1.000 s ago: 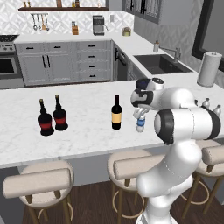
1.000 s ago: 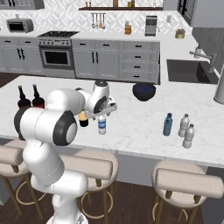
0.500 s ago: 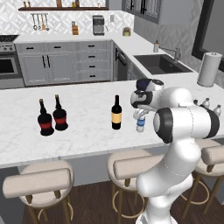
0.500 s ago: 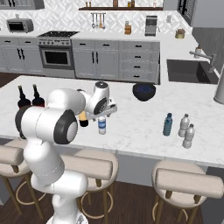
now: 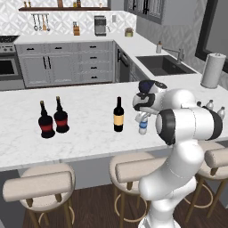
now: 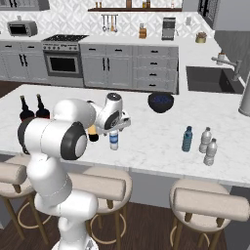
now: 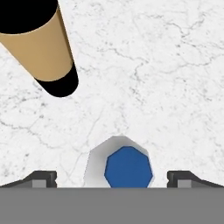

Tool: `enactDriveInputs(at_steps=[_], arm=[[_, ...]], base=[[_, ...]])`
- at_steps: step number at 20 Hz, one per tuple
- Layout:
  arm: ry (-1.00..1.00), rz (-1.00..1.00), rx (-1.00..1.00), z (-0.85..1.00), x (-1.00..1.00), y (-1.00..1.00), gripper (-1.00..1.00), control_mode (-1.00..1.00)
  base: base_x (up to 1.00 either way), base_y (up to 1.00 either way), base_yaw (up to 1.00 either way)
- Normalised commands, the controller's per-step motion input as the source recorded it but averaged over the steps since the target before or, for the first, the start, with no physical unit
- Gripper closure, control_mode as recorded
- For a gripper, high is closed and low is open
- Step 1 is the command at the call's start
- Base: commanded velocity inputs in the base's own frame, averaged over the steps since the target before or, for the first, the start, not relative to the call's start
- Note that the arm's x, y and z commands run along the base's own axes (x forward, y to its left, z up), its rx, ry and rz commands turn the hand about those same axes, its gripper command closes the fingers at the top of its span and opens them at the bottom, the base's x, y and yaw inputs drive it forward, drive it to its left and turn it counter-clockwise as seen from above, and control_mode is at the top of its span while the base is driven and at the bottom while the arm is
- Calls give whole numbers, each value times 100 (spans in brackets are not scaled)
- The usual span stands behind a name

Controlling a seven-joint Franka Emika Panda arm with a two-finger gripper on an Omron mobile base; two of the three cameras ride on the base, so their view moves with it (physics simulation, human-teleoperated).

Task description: Move the plastic bottles in the middle to the plastics group, and the glass bottles in the middle to the glass group.

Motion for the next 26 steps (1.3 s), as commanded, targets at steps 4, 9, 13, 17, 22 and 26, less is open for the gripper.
enactDriveInputs(at_steps=[4,9,13,17,22,26], arm=[[-12,0,12,-5,2,0,-100,-100],[-1,0,2,0,0,0,100,-100],[0,0,0,0,0,0,100,-100],[2,-1,0,25,0,-16,100,-100],[1,-19,3,37,-7,-86,100,-100],[11,-30,1,7,0,-100,100,-100]], base=[[0,0,0],[0,0,0],[0,0,0],[0,0,0],[0,0,0],[0,0,0]])
